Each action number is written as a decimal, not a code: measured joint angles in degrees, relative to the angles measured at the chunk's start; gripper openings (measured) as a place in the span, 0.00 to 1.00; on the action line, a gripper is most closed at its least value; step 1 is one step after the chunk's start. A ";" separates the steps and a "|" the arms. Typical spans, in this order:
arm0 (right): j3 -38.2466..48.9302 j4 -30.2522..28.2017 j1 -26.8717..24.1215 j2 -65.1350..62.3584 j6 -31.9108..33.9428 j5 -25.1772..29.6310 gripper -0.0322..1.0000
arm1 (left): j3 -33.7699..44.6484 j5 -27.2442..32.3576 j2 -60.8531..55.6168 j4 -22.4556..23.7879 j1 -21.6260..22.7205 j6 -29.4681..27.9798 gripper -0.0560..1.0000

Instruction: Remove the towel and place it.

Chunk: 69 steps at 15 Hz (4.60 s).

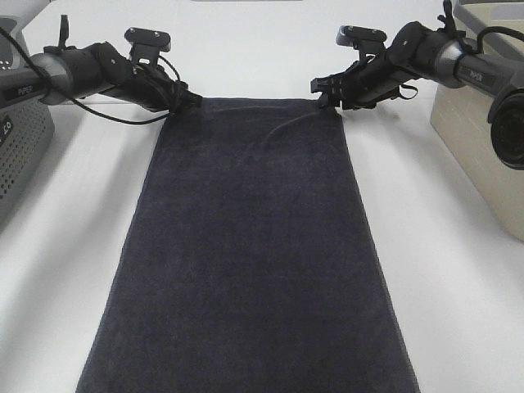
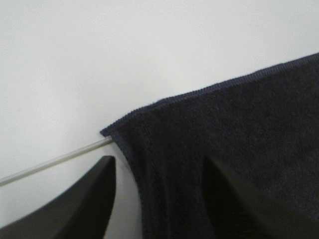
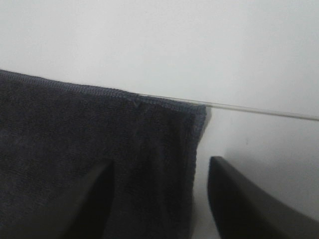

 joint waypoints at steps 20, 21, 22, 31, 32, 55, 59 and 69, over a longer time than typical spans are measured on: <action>2.12 -7.28 -7.56 -33.75 13.18 38.45 0.77 | -9.68 52.14 -30.77 22.17 10.37 -26.93 0.70; 4.93 -9.28 -7.56 -36.33 13.58 38.56 0.77 | -7.28 52.14 -32.95 23.15 10.43 -26.53 0.70; 7.56 -11.17 -7.56 -39.25 14.04 38.56 0.77 | -3.09 52.14 -35.64 24.41 10.43 -26.30 0.70; 56.26 -15.70 -7.56 -90.13 16.79 38.85 0.77 | 49.45 51.68 -84.91 26.41 10.49 -28.76 0.70; 61.54 -15.70 -7.56 -95.45 17.30 38.85 0.77 | 54.37 51.68 -90.41 26.41 10.49 -30.54 0.70; 111.27 -18.51 -7.56 -157.68 12.15 32.95 0.77 | 101.99 44.46 -156.65 26.18 10.49 -22.75 0.70; 111.44 -20.05 -7.56 -157.68 13.69 32.83 0.77 | 101.99 44.46 -156.65 25.95 10.49 -22.23 0.70; 111.44 -20.05 -7.56 -157.68 13.69 32.83 0.77 | 101.99 44.46 -156.65 25.61 10.49 -26.93 0.70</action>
